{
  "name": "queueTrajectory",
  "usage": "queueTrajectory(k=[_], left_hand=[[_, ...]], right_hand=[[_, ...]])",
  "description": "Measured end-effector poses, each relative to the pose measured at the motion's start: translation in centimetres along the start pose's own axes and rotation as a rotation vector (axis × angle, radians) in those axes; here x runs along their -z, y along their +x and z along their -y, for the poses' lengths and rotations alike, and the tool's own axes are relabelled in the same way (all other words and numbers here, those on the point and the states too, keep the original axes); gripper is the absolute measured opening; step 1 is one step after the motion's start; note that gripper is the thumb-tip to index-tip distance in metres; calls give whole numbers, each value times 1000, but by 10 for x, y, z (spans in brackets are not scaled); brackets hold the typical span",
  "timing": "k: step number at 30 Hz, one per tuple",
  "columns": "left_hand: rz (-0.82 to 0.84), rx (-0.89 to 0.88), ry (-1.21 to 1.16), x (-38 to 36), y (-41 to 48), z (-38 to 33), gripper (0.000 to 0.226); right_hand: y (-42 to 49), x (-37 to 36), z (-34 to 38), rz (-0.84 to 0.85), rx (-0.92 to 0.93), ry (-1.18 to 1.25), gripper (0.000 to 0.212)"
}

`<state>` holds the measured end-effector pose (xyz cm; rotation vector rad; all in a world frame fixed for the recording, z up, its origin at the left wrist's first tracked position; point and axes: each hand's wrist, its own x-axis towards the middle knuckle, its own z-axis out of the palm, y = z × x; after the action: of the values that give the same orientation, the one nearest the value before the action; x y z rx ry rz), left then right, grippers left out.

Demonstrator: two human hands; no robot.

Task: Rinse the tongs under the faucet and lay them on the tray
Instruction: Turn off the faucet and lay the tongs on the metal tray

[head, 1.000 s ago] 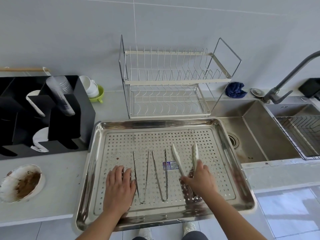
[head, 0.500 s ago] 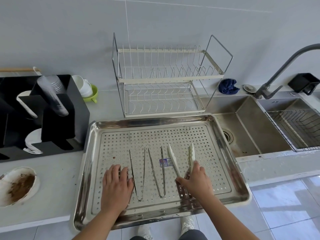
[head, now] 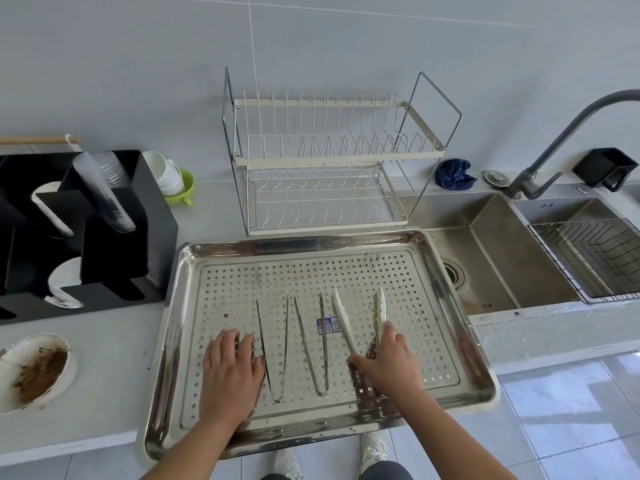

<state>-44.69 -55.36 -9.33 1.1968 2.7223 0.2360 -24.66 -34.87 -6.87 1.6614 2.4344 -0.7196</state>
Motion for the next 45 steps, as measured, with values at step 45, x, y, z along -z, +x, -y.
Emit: queueTrajectory(k=[45], left_hand=[[8,14,-19,2,0,0,54]], right_hand=[[-2,7,-12,20,-25,26,111]])
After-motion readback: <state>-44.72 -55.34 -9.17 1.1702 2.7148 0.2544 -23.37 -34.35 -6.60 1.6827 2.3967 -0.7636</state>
